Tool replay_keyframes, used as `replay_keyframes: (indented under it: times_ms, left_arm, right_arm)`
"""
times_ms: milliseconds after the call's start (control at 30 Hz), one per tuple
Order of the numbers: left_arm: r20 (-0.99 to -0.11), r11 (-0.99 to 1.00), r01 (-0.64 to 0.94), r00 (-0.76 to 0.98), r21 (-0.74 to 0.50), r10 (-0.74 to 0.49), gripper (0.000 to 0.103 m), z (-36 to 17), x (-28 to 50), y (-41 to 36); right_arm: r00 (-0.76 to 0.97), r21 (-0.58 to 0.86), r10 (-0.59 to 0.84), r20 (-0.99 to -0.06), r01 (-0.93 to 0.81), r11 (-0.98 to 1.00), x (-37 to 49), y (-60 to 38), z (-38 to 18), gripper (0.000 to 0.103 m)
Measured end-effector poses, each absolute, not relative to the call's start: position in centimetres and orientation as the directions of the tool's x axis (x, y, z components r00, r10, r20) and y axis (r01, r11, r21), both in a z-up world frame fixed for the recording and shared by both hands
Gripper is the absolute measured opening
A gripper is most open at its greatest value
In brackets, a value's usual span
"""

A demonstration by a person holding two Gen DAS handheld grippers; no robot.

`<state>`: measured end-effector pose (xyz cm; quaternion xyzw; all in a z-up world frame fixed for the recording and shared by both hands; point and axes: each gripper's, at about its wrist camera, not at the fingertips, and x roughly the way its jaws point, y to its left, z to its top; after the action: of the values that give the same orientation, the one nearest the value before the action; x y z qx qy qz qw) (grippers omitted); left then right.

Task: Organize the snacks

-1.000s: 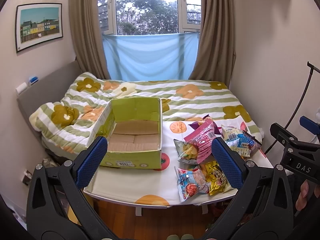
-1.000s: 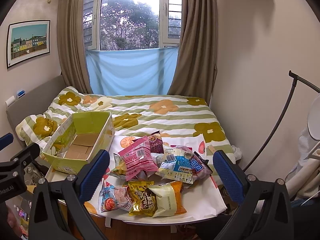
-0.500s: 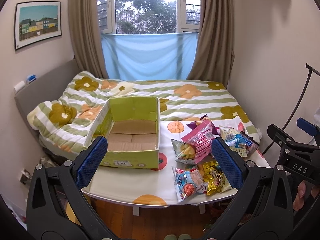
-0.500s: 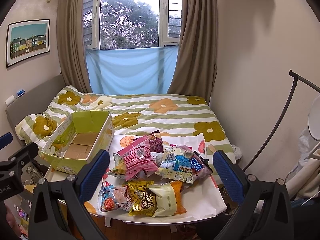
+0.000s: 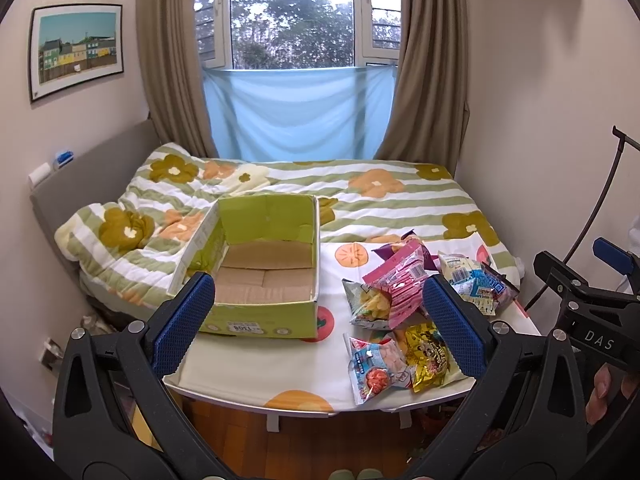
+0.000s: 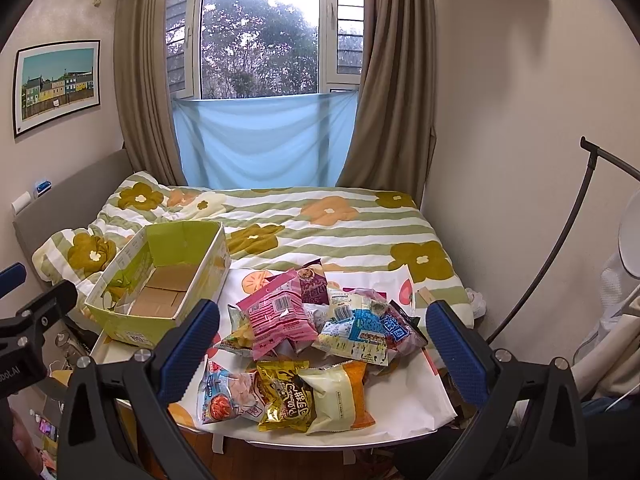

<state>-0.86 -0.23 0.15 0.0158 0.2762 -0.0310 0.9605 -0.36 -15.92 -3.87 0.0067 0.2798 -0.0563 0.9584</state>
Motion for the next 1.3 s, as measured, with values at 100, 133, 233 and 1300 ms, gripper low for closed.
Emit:
replay_keyframes:
  times_ms: [100, 133, 233, 1300]
  left_arm:
    - [-0.538, 0.997, 0.076, 0.840, -0.002, -0.065, 0.103, 0.1, -0.6, -0.4]
    - [-0.544, 0.997, 0.078, 0.836, -0.006, -0.069, 0.103, 0.1, -0.4, -0.5]
    - [-0.554, 0.998, 0.068, 0.830, -0.008, -0.061, 0.103, 0.1, 0.1, -0.9]
    - [-0.830, 0.985, 0.138, 0.534, -0.105, -0.164, 0.103, -14.6, 7.9, -4.1]
  right_arm:
    - [0.837, -0.014, -0.103, -0.537, 0.113, 0.993, -0.3, -16.2, -3.9, 0.103]
    - [0.837, -0.013, -0.102, -0.538, 0.113, 0.993, -0.3, -16.4, -3.9, 0.103]
    - [0.823, -0.008, -0.102, -0.559, 0.117, 0.993, 0.3, -17.1, -4.1, 0.103]
    - [0.643, 0.121, 0.045, -0.765, 0.074, 0.990, 4.8, -24.0, -16.6, 0.103]
